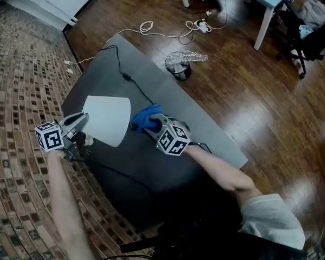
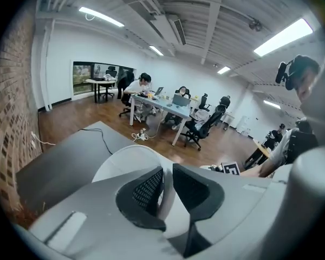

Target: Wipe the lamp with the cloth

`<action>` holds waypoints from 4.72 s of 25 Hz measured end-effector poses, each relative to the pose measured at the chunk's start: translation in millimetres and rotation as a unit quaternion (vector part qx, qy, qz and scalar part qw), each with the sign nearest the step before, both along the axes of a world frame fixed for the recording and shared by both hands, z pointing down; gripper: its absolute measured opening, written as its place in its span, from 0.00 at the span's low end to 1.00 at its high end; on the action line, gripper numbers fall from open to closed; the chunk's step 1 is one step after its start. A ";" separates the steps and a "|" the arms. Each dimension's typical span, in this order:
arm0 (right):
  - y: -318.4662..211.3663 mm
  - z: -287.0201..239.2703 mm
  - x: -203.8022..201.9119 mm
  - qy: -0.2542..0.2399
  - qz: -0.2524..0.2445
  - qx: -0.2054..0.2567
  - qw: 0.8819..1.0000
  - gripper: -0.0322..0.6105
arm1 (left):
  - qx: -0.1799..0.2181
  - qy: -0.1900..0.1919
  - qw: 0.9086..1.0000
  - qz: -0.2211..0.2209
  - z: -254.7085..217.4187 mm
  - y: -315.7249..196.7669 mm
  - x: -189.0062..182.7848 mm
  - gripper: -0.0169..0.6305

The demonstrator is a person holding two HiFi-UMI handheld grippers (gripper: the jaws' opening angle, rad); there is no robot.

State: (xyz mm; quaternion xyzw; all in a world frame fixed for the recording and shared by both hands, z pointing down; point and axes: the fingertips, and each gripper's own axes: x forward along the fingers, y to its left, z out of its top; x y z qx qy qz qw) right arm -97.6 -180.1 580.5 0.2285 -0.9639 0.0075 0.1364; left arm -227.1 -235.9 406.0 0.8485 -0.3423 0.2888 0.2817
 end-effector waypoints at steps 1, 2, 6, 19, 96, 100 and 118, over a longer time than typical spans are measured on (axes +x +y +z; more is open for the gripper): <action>-4.0 -10.5 -18.4 0.004 -0.010 0.036 0.999 0.18 | 0.002 0.001 1.000 -0.003 0.8 0.5 -1.3 0.12; -6.3 -19.5 -35.3 0.009 -0.022 0.068 0.997 0.18 | 0.004 0.000 1.000 -0.005 1.7 1.3 -1.8 0.12; 13.8 -8.0 -84.6 0.100 -0.102 0.193 0.971 0.18 | 0.009 -0.008 1.000 -0.019 5.7 0.2 -7.1 0.13; 3.7 -32.1 -64.5 0.148 -0.047 0.346 0.925 0.18 | 0.037 -0.018 0.998 -0.042 4.7 1.4 -17.7 0.14; -12.4 83.7 93.2 -0.057 0.236 -0.242 0.939 0.18 | 0.012 -0.201 0.962 -0.186 15.3 -34.6 12.8 0.16; -53.1 14.2 80.9 0.003 0.177 -0.033 0.984 0.18 | 0.021 -0.208 0.961 -0.179 13.2 -33.4 14.8 0.16; -43.6 63.1 42.3 0.159 0.013 -0.010 0.987 0.17 | 0.062 -0.231 0.963 -0.128 5.7 -22.6 48.6 0.17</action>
